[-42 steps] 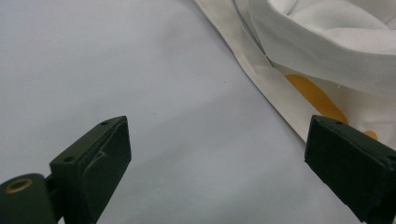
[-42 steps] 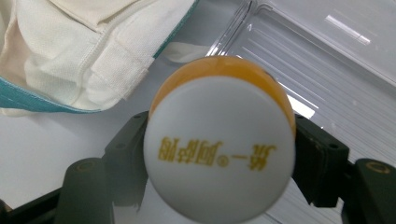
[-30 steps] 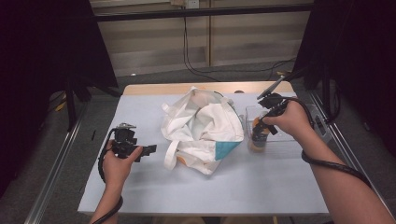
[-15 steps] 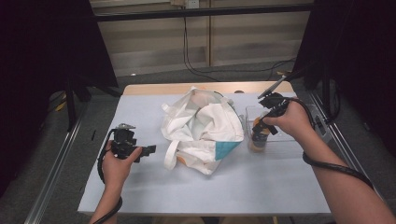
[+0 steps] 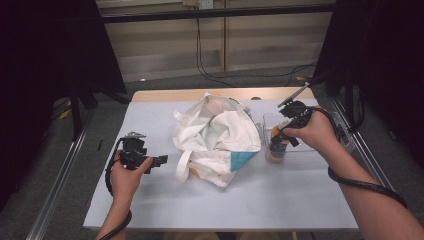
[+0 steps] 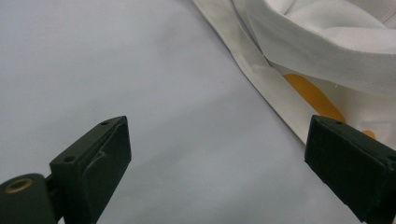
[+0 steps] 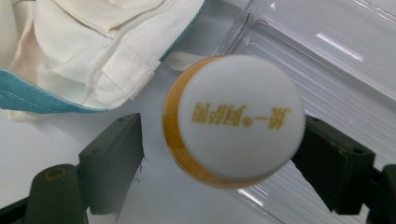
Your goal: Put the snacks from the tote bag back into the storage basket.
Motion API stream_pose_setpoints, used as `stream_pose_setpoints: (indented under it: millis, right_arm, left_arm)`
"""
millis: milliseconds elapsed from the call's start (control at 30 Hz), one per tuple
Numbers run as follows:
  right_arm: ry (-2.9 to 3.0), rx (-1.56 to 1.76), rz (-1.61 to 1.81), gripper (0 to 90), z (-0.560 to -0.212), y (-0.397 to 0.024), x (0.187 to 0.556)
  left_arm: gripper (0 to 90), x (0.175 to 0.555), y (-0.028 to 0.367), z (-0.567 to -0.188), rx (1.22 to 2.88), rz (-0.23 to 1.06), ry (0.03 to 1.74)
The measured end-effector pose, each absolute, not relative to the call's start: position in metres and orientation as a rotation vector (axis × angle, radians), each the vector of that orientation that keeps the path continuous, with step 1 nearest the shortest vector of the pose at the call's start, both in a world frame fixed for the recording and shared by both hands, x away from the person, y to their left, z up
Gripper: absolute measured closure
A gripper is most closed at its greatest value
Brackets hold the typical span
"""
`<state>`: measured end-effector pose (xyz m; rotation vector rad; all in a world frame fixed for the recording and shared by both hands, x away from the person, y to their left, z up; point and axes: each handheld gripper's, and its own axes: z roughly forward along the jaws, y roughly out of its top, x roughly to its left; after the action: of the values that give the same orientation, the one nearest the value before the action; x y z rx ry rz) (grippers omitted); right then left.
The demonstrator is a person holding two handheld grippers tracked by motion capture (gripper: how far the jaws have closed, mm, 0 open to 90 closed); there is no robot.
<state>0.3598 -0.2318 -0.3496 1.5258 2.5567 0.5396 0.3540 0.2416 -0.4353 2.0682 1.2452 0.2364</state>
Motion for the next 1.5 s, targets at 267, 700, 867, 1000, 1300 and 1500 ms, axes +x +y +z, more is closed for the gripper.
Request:
stream_pose_setpoints:
  millis: [267,700,867,1000,1300,1500]
  right_arm:
    - [2.549,1.534,0.537,17.9,-0.351,-0.239,0.353]
    - [2.556,1.526,0.565,17.8,-0.359,-0.253,0.339]
    - [2.563,1.527,0.575,17.8,-0.360,-0.255,0.334]
    - [2.568,1.505,0.562,17.8,-0.363,-0.257,0.330]
    - [2.578,1.497,0.553,17.8,-0.369,-0.259,0.320]
    - [2.585,1.482,0.559,17.8,-0.372,-0.261,0.314]
  left_arm:
    - [7.2,0.354,0.241,-0.436,2.073,0.238,1.244]
    - [7.2,0.354,0.239,-0.437,2.086,0.231,1.244]
    - [7.1,0.354,0.237,-0.437,2.072,0.238,1.250]
    - [7.2,0.354,0.237,-0.437,2.074,0.231,1.251]
    - [7.1,0.355,0.237,-0.437,2.071,0.231,1.250]
    - [7.1,0.355,0.237,-0.437,2.071,0.232,1.249]
